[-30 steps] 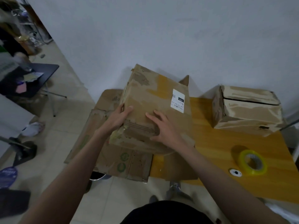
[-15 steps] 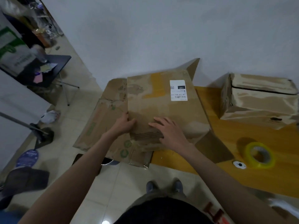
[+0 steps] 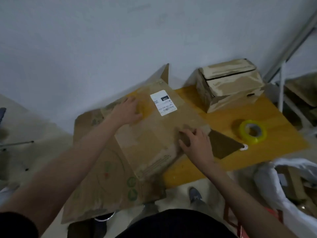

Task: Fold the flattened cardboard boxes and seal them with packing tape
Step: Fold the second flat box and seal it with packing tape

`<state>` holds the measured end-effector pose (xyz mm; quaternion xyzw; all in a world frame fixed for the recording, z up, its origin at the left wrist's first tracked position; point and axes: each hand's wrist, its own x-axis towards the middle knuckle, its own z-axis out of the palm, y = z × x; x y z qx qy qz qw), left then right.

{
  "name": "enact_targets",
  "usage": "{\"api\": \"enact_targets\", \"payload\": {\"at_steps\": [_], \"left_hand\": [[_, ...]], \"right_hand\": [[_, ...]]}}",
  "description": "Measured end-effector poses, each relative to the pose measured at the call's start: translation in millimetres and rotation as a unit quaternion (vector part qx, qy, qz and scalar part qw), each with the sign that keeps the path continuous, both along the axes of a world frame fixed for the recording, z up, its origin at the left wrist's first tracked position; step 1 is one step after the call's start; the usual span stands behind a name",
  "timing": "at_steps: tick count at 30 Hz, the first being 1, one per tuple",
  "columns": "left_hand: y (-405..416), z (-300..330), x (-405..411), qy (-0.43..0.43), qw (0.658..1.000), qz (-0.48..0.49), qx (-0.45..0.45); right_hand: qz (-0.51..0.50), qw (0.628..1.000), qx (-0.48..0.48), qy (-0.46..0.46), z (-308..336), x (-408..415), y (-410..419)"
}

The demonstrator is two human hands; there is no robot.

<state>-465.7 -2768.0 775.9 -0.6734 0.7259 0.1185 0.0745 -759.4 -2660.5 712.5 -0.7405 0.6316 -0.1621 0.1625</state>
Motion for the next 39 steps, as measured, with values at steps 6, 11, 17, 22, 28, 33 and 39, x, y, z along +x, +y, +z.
{"api": "enact_targets", "payload": {"at_steps": [6,11,17,22,28,33,39], "left_hand": [[-77,-6,-6,-0.006,0.994,-0.110,0.011],[-130,-17,-9,0.008,0.988,-0.128,0.083],[-161,-17,-9,0.100,0.978,-0.148,0.105],[-175,-26,-11,0.121,0.972,-0.153,0.132],[-174,-18,-12,0.092,0.981,-0.120,0.120],[-152,16,9,0.154,0.980,-0.088,0.092],[-88,63,34,0.243,0.968,-0.028,-0.059]], "right_hand": [[-0.259,0.947,0.126,-0.139,-5,19,18],[-0.317,0.904,0.137,-0.253,0,21,5],[-0.373,0.834,0.158,-0.376,8,26,-14],[-0.404,0.813,0.165,-0.385,3,25,-21],[-0.418,0.802,0.178,-0.389,10,18,-22],[-0.388,0.831,0.107,-0.383,34,19,-13],[-0.300,0.885,-0.039,-0.355,81,9,-18]]}}
